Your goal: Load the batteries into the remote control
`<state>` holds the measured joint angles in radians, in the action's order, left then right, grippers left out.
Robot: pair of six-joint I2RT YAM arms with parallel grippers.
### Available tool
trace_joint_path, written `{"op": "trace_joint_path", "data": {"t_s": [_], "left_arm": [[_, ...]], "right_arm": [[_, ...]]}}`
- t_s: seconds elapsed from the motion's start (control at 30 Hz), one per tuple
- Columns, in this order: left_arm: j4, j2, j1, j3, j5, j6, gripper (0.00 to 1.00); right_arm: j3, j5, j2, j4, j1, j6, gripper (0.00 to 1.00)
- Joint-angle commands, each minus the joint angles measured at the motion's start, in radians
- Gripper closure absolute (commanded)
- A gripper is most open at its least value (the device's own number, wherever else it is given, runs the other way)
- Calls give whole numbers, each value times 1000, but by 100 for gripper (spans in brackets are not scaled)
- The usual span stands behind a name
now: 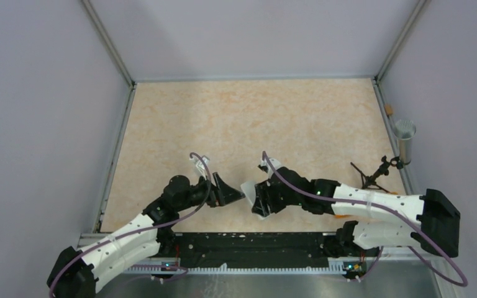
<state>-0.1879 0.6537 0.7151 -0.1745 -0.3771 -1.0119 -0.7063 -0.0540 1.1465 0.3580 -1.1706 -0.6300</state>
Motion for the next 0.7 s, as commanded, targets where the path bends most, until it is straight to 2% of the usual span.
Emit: {"op": "trace_joint_path", "data": {"t_s": [0.0, 0.33, 0.67], "left_arm": [[-248, 1, -9, -23, -89, -17, 1], [-382, 35, -16, -79, -143, -35, 1], [-571, 60, -20, -80, -166, -147, 1]], "right_arm": [[22, 181, -84, -177, 73, -54, 100], [69, 420, -178, -431, 157, -189, 100], [149, 523, -210, -637, 172, -308, 100]]}}
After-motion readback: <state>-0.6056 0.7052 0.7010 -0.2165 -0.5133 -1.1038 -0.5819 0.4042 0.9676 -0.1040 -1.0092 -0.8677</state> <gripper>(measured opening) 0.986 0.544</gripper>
